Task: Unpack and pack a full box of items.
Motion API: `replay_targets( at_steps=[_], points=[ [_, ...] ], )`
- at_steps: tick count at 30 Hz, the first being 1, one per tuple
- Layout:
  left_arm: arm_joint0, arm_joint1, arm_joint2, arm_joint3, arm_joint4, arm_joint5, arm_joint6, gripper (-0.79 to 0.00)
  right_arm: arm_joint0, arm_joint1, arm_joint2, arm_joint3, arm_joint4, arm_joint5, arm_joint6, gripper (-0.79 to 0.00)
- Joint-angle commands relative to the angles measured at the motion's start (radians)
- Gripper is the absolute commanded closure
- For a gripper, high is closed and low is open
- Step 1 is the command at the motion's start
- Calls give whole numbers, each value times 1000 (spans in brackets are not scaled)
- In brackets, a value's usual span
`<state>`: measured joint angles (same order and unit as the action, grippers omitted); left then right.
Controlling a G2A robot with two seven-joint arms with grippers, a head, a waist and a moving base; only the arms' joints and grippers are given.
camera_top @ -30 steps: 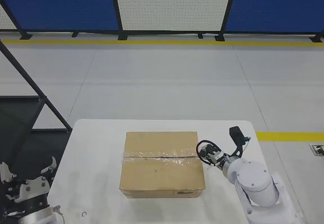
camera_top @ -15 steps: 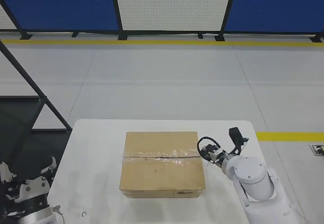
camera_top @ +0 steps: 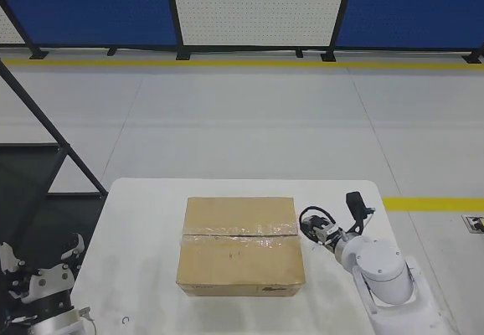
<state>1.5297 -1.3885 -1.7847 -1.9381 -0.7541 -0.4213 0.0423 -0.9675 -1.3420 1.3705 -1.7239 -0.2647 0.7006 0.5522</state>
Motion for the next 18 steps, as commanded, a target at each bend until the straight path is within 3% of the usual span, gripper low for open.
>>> replay_targets(
  at_steps=[1, 7, 8, 9, 11, 12, 18],
  points=[
    [0, 0, 0, 0, 0, 0, 0, -785, -38, -2, 24, -55, 29, -49, -76, 0],
    [0, 0, 0, 0, 0, 0, 0, -785, -162, -5, 89, -204, 124, -244, -208, 0],
    [0, 0, 0, 0, 0, 0, 0, -785, -181, -5, 99, -220, 141, -289, -215, -179],
    [0, 0, 0, 0, 0, 0, 0, -785, -199, -4, 107, -231, 155, -328, -210, -785],
    [0, 0, 0, 0, 0, 0, 0, -785, -208, -3, 114, -236, 157, -350, -208, -785],
    [0, 0, 0, 0, 0, 0, 0, -784, -206, -3, 112, -236, 157, -343, -210, -41],
    [0, 0, 0, 0, 0, 0, 0, -784, -208, -3, 114, -236, 157, -349, -207, -429]
  ],
)
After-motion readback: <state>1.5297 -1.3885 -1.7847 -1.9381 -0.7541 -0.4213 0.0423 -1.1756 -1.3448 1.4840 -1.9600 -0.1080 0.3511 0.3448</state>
